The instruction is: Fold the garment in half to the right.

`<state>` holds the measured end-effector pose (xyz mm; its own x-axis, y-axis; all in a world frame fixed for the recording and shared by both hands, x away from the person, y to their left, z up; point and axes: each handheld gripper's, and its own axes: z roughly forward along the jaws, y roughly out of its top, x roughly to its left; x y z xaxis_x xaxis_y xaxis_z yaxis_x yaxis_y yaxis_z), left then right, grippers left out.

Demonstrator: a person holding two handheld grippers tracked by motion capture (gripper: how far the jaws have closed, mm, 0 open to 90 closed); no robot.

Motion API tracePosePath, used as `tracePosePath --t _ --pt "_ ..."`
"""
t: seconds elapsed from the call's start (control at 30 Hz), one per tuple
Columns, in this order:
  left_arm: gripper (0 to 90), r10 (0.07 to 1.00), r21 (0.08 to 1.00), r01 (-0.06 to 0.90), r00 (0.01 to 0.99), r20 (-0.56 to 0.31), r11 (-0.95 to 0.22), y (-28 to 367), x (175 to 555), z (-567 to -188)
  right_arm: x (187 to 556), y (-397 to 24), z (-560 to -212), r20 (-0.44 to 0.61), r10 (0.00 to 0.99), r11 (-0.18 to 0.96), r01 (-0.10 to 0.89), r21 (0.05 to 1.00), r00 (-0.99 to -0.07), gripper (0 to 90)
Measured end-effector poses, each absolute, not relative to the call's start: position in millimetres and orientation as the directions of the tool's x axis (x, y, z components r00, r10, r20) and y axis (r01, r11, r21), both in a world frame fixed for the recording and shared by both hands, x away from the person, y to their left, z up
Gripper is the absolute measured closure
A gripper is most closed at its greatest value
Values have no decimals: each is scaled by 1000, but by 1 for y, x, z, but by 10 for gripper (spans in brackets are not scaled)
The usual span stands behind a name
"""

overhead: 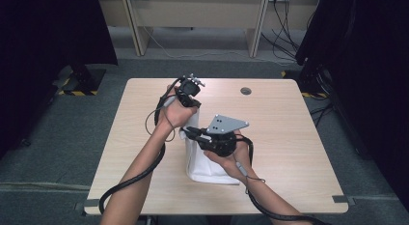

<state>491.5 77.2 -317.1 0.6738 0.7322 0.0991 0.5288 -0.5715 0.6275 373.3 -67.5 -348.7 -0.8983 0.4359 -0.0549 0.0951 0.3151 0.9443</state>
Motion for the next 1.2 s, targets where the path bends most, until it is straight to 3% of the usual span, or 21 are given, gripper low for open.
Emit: tracePosePath --t 1.2 --pt "855 683 618 494 724 98 -612 39 490 -330 367 -99 -360 -48 472 319 119 940 -880 831"
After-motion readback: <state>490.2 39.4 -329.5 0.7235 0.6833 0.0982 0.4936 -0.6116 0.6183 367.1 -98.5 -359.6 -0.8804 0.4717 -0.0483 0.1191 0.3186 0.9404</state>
